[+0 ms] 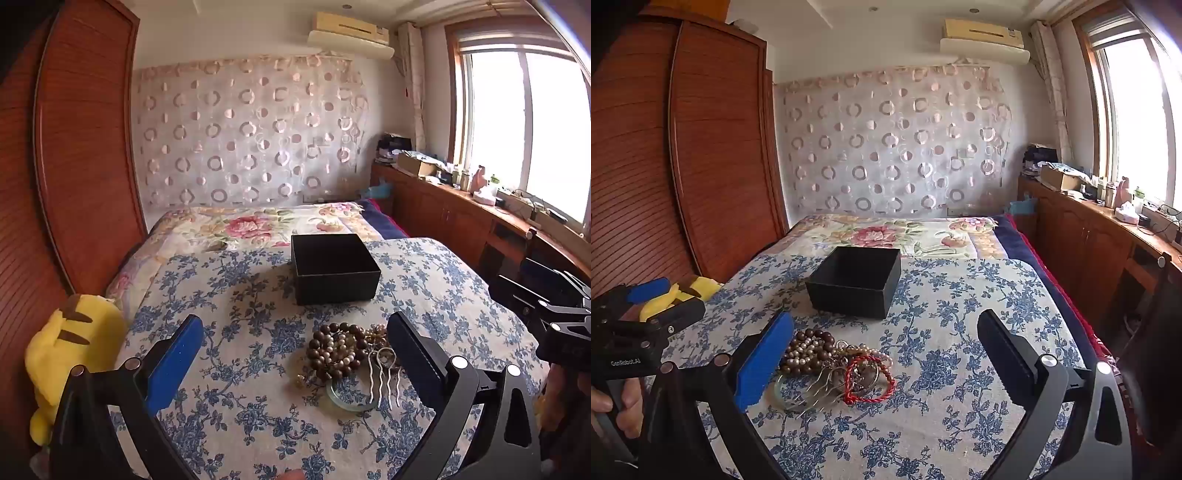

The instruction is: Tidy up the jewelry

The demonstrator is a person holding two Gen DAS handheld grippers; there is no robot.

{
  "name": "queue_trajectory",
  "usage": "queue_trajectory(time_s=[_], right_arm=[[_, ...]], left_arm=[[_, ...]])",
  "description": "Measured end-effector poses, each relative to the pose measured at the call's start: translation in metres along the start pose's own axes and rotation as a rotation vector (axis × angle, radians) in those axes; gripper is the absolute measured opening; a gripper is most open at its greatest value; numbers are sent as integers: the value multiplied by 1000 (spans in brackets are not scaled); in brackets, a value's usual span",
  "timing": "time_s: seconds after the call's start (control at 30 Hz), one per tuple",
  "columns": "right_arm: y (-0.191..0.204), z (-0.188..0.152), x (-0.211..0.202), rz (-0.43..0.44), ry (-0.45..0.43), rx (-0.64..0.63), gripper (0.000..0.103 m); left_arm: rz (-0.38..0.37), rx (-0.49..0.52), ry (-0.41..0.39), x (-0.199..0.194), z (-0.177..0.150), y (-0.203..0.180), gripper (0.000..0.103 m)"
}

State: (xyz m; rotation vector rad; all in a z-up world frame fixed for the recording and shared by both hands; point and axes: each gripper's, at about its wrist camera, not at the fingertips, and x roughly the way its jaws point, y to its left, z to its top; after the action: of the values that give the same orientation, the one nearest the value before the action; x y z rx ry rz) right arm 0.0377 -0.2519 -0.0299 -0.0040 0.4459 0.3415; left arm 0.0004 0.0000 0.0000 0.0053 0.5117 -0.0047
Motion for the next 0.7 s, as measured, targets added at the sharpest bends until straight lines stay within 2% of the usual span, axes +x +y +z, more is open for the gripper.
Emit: queue_trajectory(time_s=[0.7], right_arm=[[2,1,-1,0,-6,3,101]], left_arm=[[-7,-5,-12,-1,7,-7,97]])
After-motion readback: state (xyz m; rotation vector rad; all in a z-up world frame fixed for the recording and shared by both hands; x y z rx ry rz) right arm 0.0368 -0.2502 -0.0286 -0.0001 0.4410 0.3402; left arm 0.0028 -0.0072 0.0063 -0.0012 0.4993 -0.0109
